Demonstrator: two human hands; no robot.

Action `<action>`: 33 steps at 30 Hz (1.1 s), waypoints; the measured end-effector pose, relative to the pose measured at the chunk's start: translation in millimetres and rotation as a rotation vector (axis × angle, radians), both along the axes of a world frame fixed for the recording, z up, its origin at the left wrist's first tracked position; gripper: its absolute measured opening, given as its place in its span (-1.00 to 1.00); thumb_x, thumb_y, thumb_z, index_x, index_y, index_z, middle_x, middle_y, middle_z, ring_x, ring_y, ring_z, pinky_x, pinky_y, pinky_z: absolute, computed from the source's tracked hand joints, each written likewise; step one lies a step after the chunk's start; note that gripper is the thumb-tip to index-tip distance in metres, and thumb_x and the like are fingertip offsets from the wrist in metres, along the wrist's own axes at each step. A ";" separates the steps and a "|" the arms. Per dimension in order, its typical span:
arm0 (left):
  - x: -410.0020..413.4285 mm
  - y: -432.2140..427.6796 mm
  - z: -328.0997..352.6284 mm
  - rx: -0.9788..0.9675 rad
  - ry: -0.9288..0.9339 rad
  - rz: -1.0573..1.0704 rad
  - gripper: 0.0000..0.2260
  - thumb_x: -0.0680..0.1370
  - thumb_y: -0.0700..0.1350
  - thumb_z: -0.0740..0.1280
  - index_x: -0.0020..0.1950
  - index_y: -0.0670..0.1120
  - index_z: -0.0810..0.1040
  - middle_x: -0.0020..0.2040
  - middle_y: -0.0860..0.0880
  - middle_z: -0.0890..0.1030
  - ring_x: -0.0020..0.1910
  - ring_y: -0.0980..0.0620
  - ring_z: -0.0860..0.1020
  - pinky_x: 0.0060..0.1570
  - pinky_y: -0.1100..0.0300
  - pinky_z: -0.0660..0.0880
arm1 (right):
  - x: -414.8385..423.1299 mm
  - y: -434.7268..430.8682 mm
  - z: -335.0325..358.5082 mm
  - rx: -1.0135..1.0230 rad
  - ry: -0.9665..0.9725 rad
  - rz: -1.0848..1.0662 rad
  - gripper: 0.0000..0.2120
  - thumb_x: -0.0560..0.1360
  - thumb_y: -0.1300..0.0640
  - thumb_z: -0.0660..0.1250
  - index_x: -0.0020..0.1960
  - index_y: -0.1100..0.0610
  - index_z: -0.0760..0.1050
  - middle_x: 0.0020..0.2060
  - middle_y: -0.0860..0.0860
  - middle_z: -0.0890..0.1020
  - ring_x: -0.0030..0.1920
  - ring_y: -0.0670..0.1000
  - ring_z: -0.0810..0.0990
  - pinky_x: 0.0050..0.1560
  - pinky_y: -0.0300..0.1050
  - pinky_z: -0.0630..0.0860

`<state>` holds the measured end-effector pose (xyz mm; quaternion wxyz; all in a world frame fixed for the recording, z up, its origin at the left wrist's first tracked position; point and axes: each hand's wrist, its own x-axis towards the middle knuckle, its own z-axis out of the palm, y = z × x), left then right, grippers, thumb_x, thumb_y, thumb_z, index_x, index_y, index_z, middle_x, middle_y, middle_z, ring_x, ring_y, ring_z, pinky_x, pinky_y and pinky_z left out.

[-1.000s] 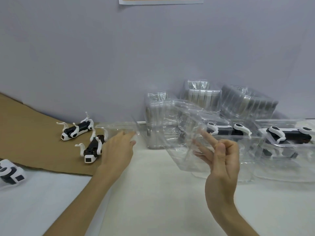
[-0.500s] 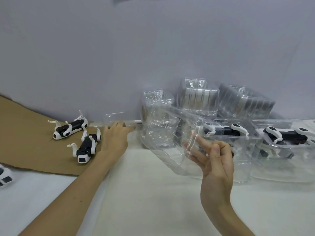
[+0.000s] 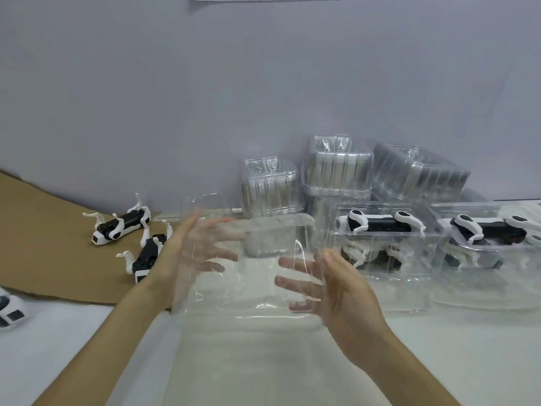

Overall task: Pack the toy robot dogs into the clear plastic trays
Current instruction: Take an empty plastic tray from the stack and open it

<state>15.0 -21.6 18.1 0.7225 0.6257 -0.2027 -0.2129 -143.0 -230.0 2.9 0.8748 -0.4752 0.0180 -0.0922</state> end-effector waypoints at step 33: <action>-67.7 9.2 -54.2 -0.491 0.361 0.051 -0.80 0.44 -0.38 0.28 -0.03 -0.14 0.47 -0.17 -0.11 0.60 -0.09 -0.09 0.70 -0.11 0.12 0.65 | 7.4 -15.6 -12.3 -0.266 0.224 0.027 -0.38 0.35 -0.22 0.42 0.30 0.11 0.56 0.21 0.16 0.64 0.04 0.08 0.66 -0.04 0.00 0.58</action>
